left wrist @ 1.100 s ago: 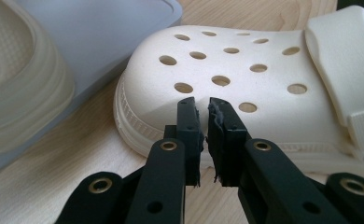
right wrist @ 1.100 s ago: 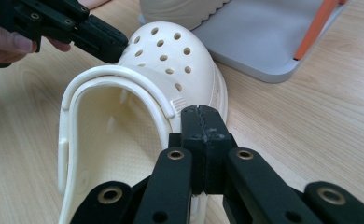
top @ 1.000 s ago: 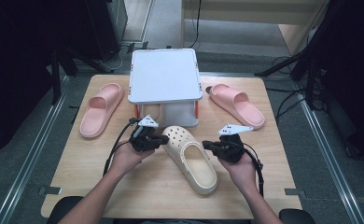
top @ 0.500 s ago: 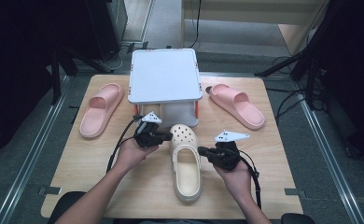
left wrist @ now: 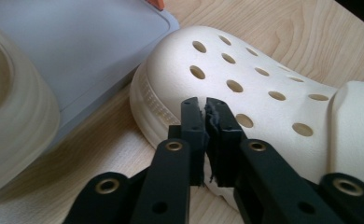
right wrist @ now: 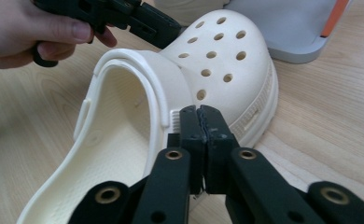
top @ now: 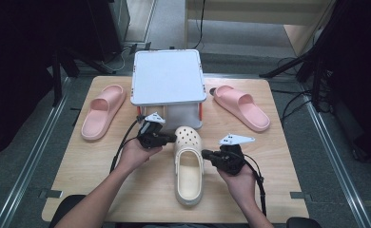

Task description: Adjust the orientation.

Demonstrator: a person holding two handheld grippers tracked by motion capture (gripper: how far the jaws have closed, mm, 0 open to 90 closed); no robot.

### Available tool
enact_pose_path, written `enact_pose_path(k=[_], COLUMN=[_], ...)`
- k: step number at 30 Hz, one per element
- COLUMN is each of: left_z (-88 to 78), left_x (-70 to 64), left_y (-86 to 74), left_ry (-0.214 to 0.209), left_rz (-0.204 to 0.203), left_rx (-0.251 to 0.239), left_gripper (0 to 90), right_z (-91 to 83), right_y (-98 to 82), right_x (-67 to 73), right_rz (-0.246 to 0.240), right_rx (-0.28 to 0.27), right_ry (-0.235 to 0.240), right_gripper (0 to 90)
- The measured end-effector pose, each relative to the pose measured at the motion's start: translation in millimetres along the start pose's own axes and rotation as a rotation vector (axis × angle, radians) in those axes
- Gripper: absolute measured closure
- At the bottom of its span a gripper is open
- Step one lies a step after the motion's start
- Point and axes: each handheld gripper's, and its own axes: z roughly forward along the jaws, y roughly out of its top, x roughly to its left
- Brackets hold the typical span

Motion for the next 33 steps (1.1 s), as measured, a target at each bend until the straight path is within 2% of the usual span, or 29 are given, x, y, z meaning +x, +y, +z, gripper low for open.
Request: enact_pose_path(k=[1, 2, 4, 7, 11, 14, 17, 21, 23, 26, 28, 33], left_z=[-0.9, -2.4, -6.9, -18.3, -36.3, -46.8, -54.2, -64.6, -69.0, -76.9, -80.0, -85.4], left_x=[1.3, 2.0, 1.5, 1.0, -1.0, -1.9, -0.6, -1.4, -2.5, -3.7, -5.1, -1.3], left_y=[0.7, 1.3, 2.7, 5.9, 13.9, 19.5, 24.7, 33.4, 36.7, 42.0, 45.5, 53.9], left_ry=[-0.012, -0.019, -0.013, -0.029, -0.038, -0.041, -0.049, -0.036, -0.035, -0.037, -0.011, -0.024], left_rz=[-0.024, -0.03, -0.025, -0.026, -0.03, -0.013, -0.036, -0.016, -0.007, 0.003, 0.023, 0.005], left_rx=[-0.01, -0.012, -0.014, -0.033, -0.066, -0.056, -0.081, -0.076, -0.071, -0.065, -0.051, -0.043], left_gripper=[79.3, 77.0, 76.2, 75.0, 74.9, 74.9, 75.9, 78.4, 78.6, 78.6, 78.5, 78.6], right_z=[-0.8, -2.9, -7.3, -14.6, -19.1, -20.3, -19.2, -17.3, -15.9, -13.2, -10.9, -6.6], right_y=[0.8, 2.0, 4.5, 8.2, 9.0, 8.3, 6.7, 5.2, 4.1, 1.9, 0.3, -5.0], right_x=[-0.8, -1.7, -2.7, -3.0, 1.2, 5.2, 10.0, 15.6, 18.6, 20.6, 21.6, 23.5], right_rz=[0.008, 0.013, 0.006, 0.016, 0.018, 0.03, 0.032, 0.04, 0.041, 0.04, 0.043, 0.058], right_rx=[-0.001, -0.013, -0.035, -0.045, -0.047, -0.047, -0.027, -0.025, -0.021, -0.014, -0.004, 0.005], right_ry=[0.002, -0.003, -0.019, -0.026, -0.013, 0.004, 0.006, -0.001, -0.02, -0.021, -0.012, -0.025], right_gripper=[86.8, 86.8, 84.3, 79.5, 79.5, 75.1, 70.1, 59.4, 55.1, 53.5, 53.5, 48.2])
